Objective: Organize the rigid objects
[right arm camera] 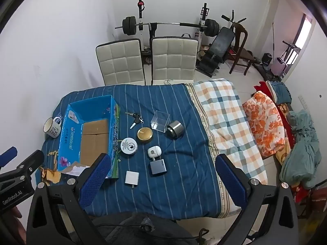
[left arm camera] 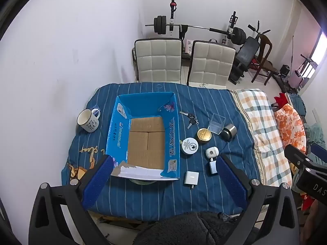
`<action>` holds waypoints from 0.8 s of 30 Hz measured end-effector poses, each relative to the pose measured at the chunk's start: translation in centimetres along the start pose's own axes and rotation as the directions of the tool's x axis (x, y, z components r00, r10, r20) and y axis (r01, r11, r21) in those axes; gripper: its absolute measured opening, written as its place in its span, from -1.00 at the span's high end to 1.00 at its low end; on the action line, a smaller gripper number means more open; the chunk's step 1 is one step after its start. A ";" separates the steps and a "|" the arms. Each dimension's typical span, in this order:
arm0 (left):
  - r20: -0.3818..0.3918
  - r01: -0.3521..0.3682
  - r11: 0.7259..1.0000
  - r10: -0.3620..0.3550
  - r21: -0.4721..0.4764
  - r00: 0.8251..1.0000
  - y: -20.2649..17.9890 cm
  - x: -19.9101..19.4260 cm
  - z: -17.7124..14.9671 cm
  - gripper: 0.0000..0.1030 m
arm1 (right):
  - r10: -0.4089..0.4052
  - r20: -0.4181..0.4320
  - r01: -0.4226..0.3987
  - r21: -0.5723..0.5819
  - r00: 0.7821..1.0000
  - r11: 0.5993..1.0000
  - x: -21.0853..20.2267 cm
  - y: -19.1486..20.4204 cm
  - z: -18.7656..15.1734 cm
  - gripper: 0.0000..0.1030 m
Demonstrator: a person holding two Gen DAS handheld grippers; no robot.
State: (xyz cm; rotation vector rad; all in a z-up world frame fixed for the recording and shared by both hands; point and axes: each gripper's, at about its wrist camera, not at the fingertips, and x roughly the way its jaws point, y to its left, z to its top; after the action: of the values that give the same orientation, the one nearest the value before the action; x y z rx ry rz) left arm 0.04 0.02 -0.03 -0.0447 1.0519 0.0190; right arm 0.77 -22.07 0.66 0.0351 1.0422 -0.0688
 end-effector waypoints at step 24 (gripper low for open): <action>0.057 -0.032 0.999 0.032 0.007 0.998 0.2 -1.0 -0.1 -1.00 | 0.021 0.019 -0.021 0.004 1.000 1.000 -0.2 0.4 0.7 -1.00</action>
State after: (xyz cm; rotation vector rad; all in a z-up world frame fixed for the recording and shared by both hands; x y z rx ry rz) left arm -0.57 0.27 0.75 -0.0205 0.9957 0.0451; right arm 1.32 -21.67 1.21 0.0487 1.0229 -0.0524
